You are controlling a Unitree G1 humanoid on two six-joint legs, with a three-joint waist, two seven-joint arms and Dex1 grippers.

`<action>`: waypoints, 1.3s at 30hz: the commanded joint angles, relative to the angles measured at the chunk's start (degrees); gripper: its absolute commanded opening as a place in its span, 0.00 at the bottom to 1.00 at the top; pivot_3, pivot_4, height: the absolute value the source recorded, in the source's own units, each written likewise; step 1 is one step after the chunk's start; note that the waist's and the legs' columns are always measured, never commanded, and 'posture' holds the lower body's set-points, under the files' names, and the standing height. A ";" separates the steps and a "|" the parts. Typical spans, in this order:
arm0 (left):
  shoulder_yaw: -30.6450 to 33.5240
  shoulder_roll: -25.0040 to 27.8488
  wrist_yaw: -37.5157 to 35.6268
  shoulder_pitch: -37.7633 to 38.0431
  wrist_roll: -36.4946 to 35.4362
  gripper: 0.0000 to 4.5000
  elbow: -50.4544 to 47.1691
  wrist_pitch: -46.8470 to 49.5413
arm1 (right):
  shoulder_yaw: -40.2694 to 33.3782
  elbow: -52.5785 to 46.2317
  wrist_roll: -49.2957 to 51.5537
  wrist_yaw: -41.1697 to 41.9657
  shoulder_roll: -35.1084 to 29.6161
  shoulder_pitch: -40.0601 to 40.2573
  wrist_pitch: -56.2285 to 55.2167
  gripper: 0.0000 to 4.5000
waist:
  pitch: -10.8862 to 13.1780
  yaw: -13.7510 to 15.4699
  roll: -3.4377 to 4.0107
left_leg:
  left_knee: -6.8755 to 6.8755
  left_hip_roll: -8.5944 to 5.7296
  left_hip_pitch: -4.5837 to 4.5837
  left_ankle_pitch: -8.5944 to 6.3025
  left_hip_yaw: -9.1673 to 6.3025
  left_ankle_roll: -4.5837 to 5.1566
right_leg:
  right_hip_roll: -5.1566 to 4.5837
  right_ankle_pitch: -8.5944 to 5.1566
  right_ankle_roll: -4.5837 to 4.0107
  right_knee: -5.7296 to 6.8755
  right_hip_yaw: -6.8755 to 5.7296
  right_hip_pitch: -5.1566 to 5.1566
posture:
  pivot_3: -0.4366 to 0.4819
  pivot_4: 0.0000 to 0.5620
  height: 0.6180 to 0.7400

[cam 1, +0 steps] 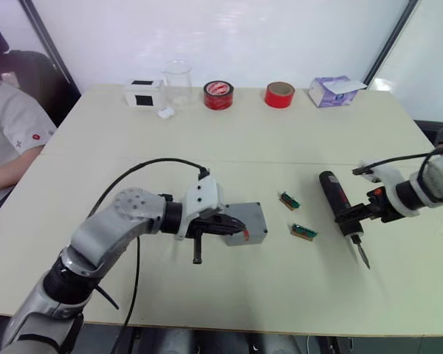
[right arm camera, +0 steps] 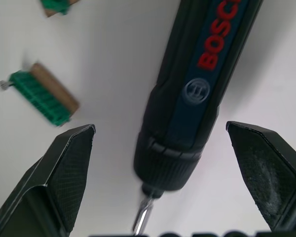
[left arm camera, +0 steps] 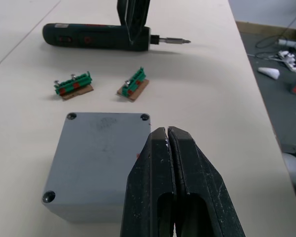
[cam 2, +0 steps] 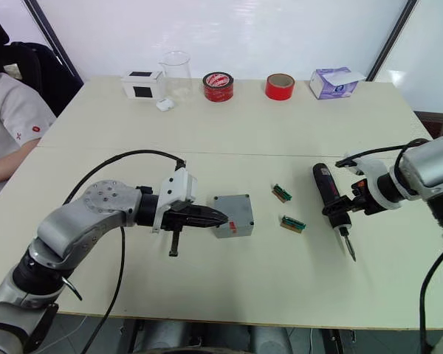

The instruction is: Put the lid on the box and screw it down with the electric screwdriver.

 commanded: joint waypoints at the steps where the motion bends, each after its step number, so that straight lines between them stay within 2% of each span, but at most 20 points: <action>1: 1.65 -0.24 1.70 0.69 -0.96 0.00 -2.84 0.68 | 3.85 4.74 -5.27 3.66 1.80 -2.88 -4.57 0.98 | 0.00 0.00 0.00 | 0.00 0.00 0.00 0.00 0.00 0.00 | 0.00 0.00 0.01 0.00 0.00 0.00 | 0.48 0.27 1.00; 6: 2.25 -0.55 3.48 1.56 -1.57 0.00 -3.92 1.81 | 8.43 8.48 -10.54 8.92 3.71 -4.53 -8.46 0.98 | 0.01 -0.01 0.01 | 0.00 -0.01 0.00 0.00 0.00 -0.01 | 0.01 0.02 0.04 0.03 -0.01 -0.01 | 0.48 0.27 1.00; 9: 2.33 -0.92 4.83 2.07 -1.86 0.00 -4.43 2.07 | 10.93 11.01 -13.96 11.49 5.52 -4.30 -11.09 0.83 | 0.01 0.02 0.01 | 0.01 -0.01 0.01 0.01 0.00 -0.01 | 0.01 0.02 0.03 0.03 -0.02 0.01 | 0.48 0.27 1.00; 10: 2.31 -1.05 5.14 2.09 -1.97 0.00 -4.49 2.14 | 11.30 11.88 -14.80 12.24 6.13 -4.35 -11.49 0.73 | 0.00 0.01 0.01 | 0.01 -0.03 0.02 0.01 0.00 -0.01 | 0.01 0.02 0.03 0.03 -0.02 0.01 | 0.48 0.27 1.00; 11: 2.28 -1.11 5.32 2.05 -2.05 0.00 -4.51 2.19 | 11.37 12.49 -15.42 12.81 6.53 -4.43 -11.68 0.68 | -0.01 0.00 -0.01 | 0.01 -0.05 0.03 0.01 -0.01 -0.01 | 0.01 0.02 0.03 0.03 -0.02 0.03 | 0.48 0.27 1.00; 14: 1.88 -1.41 5.87 1.84 -1.81 0.00 -4.39 2.30 | 11.91 14.14 -18.50 13.94 7.79 -4.00 -13.45 0.43 | -0.01 -0.01 -0.02 | 0.01 -0.08 0.05 0.01 -0.02 -0.02 | 0.03 0.02 0.04 0.03 -0.04 0.06 | 0.48 0.27 1.00; 16: 1.90 -1.38 6.07 1.64 -1.45 0.00 -3.86 2.03 | 10.88 18.24 -20.79 12.09 9.89 -4.51 -13.83 0.42 | -0.08 -0.10 -0.13 | 0.01 -0.08 0.08 0.02 -0.03 -0.03 | 0.03 0.02 0.04 0.03 -0.06 0.09 | 0.48 0.27 1.00; 19: 1.90 -1.38 6.23 1.25 -1.09 0.00 -2.93 1.73 | 7.50 24.48 -23.06 9.43 12.70 -6.72 -15.69 0.41 | -0.29 -0.42 -0.59 | 0.02 -0.07 0.24 0.03 -0.04 -0.06 | 0.05 0.03 0.00 0.02 -0.06 0.26 | 0.48 0.27 1.00; 22: 2.92 -0.84 5.80 1.43 -1.30 0.00 -1.93 1.42 | 1.80 30.74 -23.88 5.35 14.60 -11.23 -18.15 0.41 | -0.31 -0.62 -0.68 | 0.08 -0.06 0.31 0.07 0.01 -0.13 | 0.04 0.20 -0.34 -0.09 -0.04 0.38 | 0.48 0.27 1.00; 24: 3.39 -0.31 5.41 1.62 -0.86 0.00 -0.73 0.74 | -6.96 34.03 -21.14 -0.31 15.78 -16.69 -18.03 0.41 | -0.14 -0.68 -0.43 | 0.12 -0.06 0.31 0.11 0.14 -0.17 | 0.01 0.29 -0.42 -0.13 0.06 0.36 | 0.48 0.27 1.00; 27: 4.16 -0.03 5.13 1.57 -0.76 0.00 1.14 0.20 | -20.42 34.43 -16.71 -9.58 17.09 -22.14 -19.04 0.41 | 0.32 -0.28 0.39 | 0.13 -0.10 0.01 0.20 0.42 -0.13 | -0.06 0.50 -0.14 0.05 0.31 -0.16 | 0.48 0.27 1.00; 30: 5.60 -0.85 5.33 0.76 -2.53 0.00 2.49 1.26 | -37.49 21.83 -8.72 -15.58 18.33 -19.93 -20.59 0.41 | 0.30 0.01 0.42 | -0.01 -0.04 -0.56 0.47 0.37 -0.60 | 0.14 0.53 -0.04 0.17 0.21 -0.88 | 0.48 0.27 1.00; 31: 6.33 -1.03 5.16 0.36 -3.42 0.00 2.92 1.87 | -45.34 13.43 -5.39 -19.04 20.93 -16.38 -22.53 0.41 | 0.30 0.06 0.42 | -0.06 0.08 -0.86 0.55 0.25 -0.73 | 0.30 0.52 -0.04 0.18 0.10 -1.08 | 0.48 0.27 1.00; 33: 7.43 -0.79 4.28 -0.72 -4.55 0.00 4.19 2.62 | -56.15 -5.21 -0.13 -25.16 28.53 -7.45 -24.81 0.41 | 0.29 0.21 0.40 | -0.18 0.30 -1.06 0.55 0.22 -0.75 | 0.46 0.51 -0.04 0.18 0.07 -1.27 | 0.48 0.27 1.00; 35: 8.09 -0.24 2.97 -2.10 -4.94 0.00 6.16 2.70 | -61.05 -20.25 4.01 -31.03 36.80 -0.12 -24.99 0.41 | 0.21 0.47 0.28 | -0.28 0.42 -1.09 0.56 0.24 -0.78 | 0.55 0.50 -0.04 0.10 -0.02 -1.26 | 0.48 0.27 1.00; 39: 7.74 -0.52 1.39 -4.46 -4.35 0.00 10.28 1.88 | -61.31 -34.29 9.69 -36.35 46.37 6.87 -26.90 0.41 | 0.27 0.56 0.40 | -0.02 0.51 -1.13 0.65 0.28 -0.94 | 0.54 0.53 -0.04 0.22 -0.07 -1.21 | 0.48 0.27 1.00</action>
